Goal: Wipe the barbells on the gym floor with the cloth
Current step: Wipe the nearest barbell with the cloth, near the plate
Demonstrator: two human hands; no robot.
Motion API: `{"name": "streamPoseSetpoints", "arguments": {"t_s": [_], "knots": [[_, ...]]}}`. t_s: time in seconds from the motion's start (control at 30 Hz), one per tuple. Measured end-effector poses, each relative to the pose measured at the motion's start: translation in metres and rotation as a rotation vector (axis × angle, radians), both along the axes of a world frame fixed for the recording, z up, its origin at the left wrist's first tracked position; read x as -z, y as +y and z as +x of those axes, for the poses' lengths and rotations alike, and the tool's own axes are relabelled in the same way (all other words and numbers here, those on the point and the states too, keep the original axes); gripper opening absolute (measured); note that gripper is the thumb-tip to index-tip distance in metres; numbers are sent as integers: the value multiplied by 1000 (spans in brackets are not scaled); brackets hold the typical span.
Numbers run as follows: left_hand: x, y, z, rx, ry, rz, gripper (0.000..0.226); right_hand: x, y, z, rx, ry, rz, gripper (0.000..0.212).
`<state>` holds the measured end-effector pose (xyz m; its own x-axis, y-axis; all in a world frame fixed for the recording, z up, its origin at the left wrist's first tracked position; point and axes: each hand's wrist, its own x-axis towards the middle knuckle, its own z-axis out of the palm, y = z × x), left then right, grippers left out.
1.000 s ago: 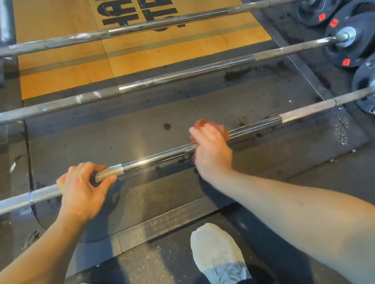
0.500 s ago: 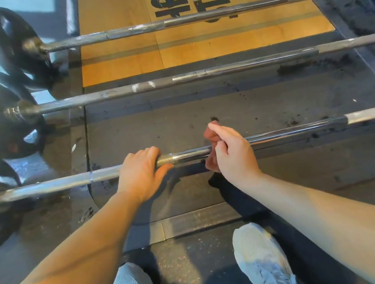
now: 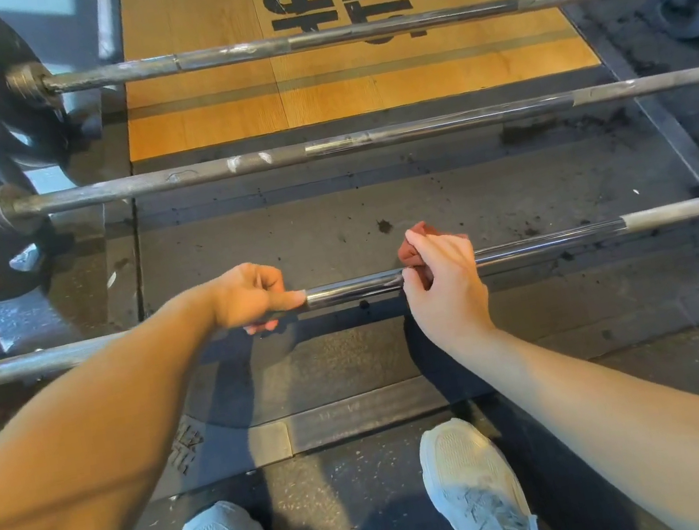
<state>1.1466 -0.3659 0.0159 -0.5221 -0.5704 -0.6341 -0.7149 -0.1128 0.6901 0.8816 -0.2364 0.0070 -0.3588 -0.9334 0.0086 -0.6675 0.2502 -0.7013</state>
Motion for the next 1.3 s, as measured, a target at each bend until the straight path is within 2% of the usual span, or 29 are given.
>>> {"name": "streamPoseSetpoints", "arguments": {"t_s": [0.1, 0.23, 0.3, 0.37, 0.5, 0.67, 0.77, 0.83, 0.97, 1.1, 1.17, 1.3], "knots": [[-3, 0, -4, 5, -11, 25, 37, 7, 1, 8, -11, 52, 49, 46], [2, 8, -6, -35, -76, -49, 39, 12, -6, 72, -380, 12, 52, 53], [4, 12, -5, -17, -151, -169, 47, 10, -14, 81, -463, 5, 68, 56], [4, 19, -2, 11, -259, -380, 52, 8, -14, 62, -482, 16, 51, 56], [14, 42, -7, -73, -229, -800, 40, 2, 9, -29, -359, 68, 31, 50], [26, 63, -22, -137, -123, -904, 5, 5, 21, -145, 101, 120, 85, 42], [30, 75, -22, -230, -130, -973, 3, 13, 8, -127, 227, 173, 94, 46], [33, 82, -25, -276, -125, -1002, 4, 18, 5, -84, 195, 98, 93, 49], [34, 85, -29, -312, -130, -1022, 5, 17, 10, 3, -131, 0, 13, 56], [32, 86, -29, -302, -142, -1024, 6, 13, 10, -18, -381, -14, 38, 58], [31, 86, -30, -301, -137, -1025, 6, 10, 16, -59, -349, 18, -4, 57], [31, 87, -32, -315, -139, -1015, 6, 13, 22, -169, -15, 113, -25, 45]]}}
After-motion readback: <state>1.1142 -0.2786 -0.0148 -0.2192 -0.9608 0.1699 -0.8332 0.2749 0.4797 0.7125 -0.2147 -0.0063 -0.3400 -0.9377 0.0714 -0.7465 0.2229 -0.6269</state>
